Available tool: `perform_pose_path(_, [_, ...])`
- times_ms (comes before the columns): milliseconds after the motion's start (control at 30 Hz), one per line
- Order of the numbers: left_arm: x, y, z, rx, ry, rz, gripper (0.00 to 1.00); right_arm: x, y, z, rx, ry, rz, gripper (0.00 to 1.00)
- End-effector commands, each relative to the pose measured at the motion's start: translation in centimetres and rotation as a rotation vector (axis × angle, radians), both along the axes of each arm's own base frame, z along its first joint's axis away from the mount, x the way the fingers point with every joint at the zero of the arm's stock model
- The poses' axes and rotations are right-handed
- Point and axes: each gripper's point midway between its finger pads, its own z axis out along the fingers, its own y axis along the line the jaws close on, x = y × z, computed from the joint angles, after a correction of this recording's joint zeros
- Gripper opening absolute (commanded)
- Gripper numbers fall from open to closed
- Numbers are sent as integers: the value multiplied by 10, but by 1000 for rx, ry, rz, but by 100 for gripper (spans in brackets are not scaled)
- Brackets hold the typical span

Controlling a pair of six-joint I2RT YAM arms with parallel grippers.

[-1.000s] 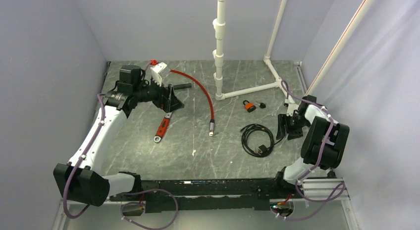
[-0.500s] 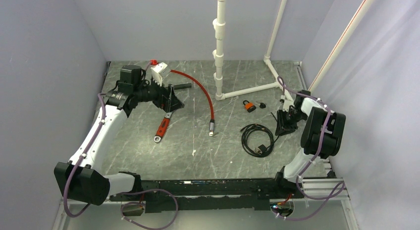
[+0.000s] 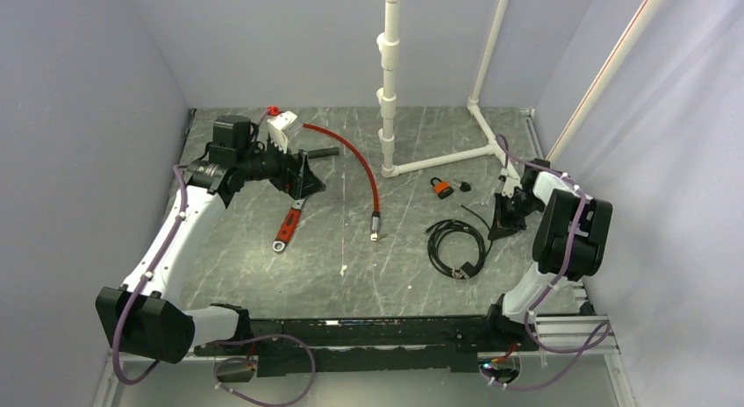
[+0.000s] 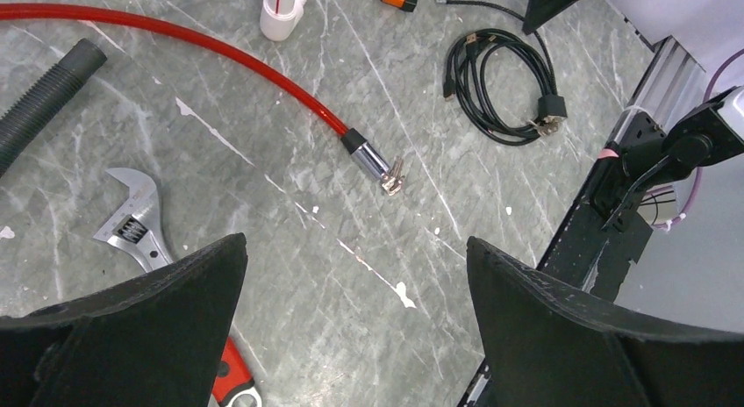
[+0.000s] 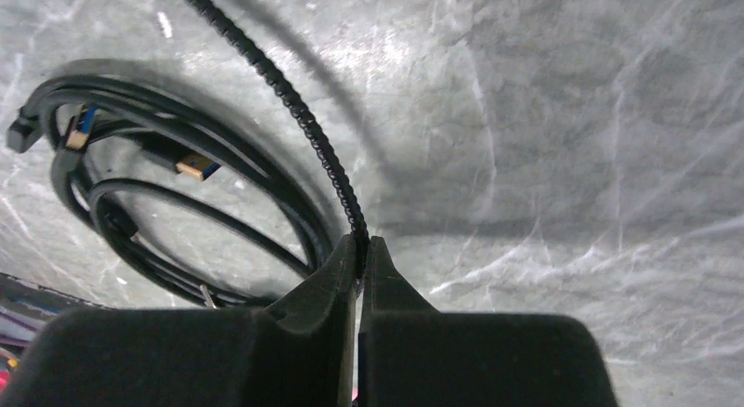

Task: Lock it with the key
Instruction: Pick up the lock from the center of the board.

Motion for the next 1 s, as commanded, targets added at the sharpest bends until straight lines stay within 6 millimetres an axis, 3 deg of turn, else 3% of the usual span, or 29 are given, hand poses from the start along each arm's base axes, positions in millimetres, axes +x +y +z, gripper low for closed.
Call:
perform_pose_path(0, [3,5,14,25,-76,4,99,14,6,46,17,-130,-31,0])
perform_pose_path(200, [-3,4,21,34,-88,-38,99,34,15,115,38,-372,25,0])
perform_pose_path(400, [-23,-11,44,-20,-174,-207,99,36,59,181,144,-626,196,0])
perform_pose_path(533, [-36,-26,52,49,-271,-331,99,34,98,216,167,-757,353,0])
perform_pose_path(733, [-50,-44,59,254,-402,-480,93,18,163,251,161,-891,617,0])
perform_pose_path(967, [-47,-65,67,521,-715,-547,82,-1,216,258,212,-896,804,0])
